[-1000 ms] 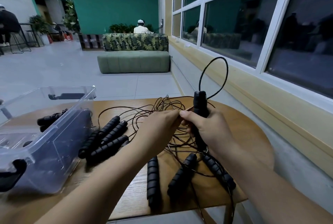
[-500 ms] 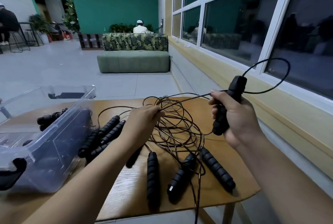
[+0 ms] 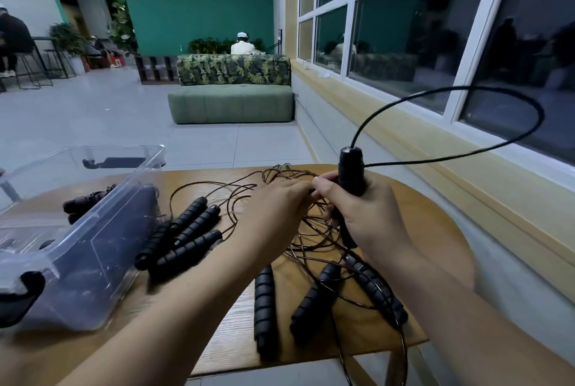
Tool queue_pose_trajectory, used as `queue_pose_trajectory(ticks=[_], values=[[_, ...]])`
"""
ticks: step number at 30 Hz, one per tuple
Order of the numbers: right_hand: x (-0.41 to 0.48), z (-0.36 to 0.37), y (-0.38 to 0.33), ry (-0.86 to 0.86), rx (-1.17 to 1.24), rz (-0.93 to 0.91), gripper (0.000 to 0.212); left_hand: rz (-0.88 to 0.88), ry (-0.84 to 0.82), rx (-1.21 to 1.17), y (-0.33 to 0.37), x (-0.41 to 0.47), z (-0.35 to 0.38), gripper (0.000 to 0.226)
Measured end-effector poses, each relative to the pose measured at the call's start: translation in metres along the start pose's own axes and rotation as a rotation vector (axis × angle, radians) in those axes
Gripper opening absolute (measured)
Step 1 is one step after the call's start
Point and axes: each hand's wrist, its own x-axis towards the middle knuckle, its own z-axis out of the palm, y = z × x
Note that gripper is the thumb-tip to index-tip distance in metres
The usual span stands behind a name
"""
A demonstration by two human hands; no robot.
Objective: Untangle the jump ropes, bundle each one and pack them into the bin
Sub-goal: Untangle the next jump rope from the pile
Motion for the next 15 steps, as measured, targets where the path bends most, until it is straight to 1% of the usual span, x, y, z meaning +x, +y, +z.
queue_pose_trajectory(ticks=[2, 4, 6, 8, 10, 12, 15], values=[[0.0, 0.001, 0.003, 0.026, -0.04, -0.005, 0.007, 0.014, -0.016, 0.005, 0.001, -0.001, 0.003, 0.018], [0.0, 0.001, 0.001, 0.015, -0.057, -0.007, 0.007, 0.017, -0.015, -0.005, -0.002, -0.001, 0.004, 0.019], [-0.003, 0.0, -0.004, -0.018, -0.078, -0.022, 0.008, 0.015, 0.008, -0.046, -0.006, -0.003, 0.005, 0.019], [-0.008, -0.001, -0.011, -0.065, -0.12, -0.057, 0.009, -0.013, 0.026, -0.092, -0.014, -0.004, 0.006, 0.013], [-0.011, -0.002, -0.019, -0.097, -0.134, -0.091, 0.009, -0.036, 0.03, -0.116, -0.022, -0.005, 0.007, 0.012], [-0.012, -0.005, -0.027, -0.092, -0.086, -0.089, 0.01, -0.063, 0.044, -0.122, -0.03, -0.005, 0.009, 0.015], [-0.009, -0.015, -0.038, -0.026, 0.042, -0.036, 0.016, -0.12, 0.051, -0.124, -0.045, -0.006, 0.012, 0.016]])
